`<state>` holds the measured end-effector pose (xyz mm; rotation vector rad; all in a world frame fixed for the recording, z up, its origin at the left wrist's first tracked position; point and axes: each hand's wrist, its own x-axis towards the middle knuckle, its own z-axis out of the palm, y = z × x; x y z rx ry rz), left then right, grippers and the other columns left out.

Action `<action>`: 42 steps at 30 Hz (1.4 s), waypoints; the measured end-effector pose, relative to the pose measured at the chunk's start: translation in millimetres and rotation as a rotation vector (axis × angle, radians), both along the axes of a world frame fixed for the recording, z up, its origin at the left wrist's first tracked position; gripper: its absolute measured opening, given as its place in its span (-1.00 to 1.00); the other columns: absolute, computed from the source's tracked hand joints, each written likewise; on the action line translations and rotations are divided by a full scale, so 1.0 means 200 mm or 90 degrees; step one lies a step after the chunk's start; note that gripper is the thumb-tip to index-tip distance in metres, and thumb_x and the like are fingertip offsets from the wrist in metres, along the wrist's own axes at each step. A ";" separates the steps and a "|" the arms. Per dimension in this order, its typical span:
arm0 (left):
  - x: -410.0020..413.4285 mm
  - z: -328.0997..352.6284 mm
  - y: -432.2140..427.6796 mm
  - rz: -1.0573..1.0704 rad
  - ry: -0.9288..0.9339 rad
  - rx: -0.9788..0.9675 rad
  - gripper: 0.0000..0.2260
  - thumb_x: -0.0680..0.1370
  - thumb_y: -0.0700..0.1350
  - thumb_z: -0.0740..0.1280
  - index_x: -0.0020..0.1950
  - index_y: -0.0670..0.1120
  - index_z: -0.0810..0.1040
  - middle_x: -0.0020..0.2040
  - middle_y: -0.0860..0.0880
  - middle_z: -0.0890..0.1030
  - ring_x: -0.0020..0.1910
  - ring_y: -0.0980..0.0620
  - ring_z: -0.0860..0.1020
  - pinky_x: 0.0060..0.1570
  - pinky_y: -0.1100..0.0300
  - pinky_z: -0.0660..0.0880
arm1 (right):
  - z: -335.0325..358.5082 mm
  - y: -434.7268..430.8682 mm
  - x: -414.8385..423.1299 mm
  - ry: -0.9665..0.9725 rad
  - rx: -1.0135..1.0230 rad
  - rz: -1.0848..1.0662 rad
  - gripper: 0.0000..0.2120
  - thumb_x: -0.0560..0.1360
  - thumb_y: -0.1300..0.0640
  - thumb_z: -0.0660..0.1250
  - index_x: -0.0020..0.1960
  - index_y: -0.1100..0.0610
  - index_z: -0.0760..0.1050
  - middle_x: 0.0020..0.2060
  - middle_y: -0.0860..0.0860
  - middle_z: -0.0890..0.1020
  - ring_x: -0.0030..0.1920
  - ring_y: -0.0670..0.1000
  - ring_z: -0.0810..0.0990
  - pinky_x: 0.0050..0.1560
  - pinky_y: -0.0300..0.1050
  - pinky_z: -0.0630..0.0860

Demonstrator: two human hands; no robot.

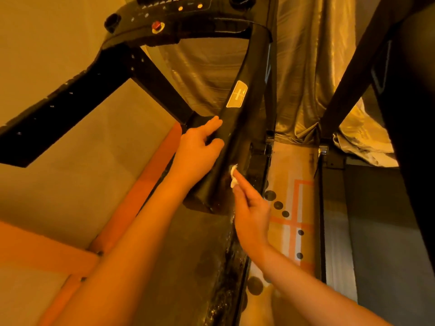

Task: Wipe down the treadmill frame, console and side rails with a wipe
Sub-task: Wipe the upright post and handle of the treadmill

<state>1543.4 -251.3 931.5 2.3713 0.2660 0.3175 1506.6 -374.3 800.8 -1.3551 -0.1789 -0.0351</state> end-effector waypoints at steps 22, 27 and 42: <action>-0.62 -0.34 -0.12 0.277 -0.391 -0.336 -0.82 0.57 -0.16 0.44 0.15 0.01 0.70 0.11 0.12 0.70 0.12 0.23 0.63 0.12 0.10 0.61 | 0.64 -0.04 0.47 -0.465 -0.329 0.572 -0.73 0.57 0.17 0.33 0.23 0.23 0.61 0.18 0.10 0.66 0.35 0.03 0.54 0.36 0.19 0.46; -0.61 -0.46 -0.23 0.352 -0.465 -0.160 -0.77 0.62 -0.24 0.36 0.25 -0.09 0.67 0.33 -0.02 0.59 0.17 0.14 0.62 0.09 0.36 0.54 | 0.56 -0.03 0.48 -0.680 -0.530 0.613 -0.61 0.62 0.08 0.27 0.42 0.13 0.47 0.42 -0.01 0.48 0.54 0.00 0.26 0.52 0.17 0.25; -0.43 -0.71 -0.48 0.439 -0.654 -0.202 -0.68 0.62 -0.21 0.34 0.37 -0.22 0.48 0.38 -0.15 0.51 0.39 -0.03 0.50 0.26 -0.02 0.56 | 0.52 -0.09 0.46 -0.719 -0.611 0.583 -0.53 0.66 0.04 0.20 0.55 0.08 0.27 0.52 -0.07 0.32 0.57 -0.09 0.16 0.59 -0.02 0.04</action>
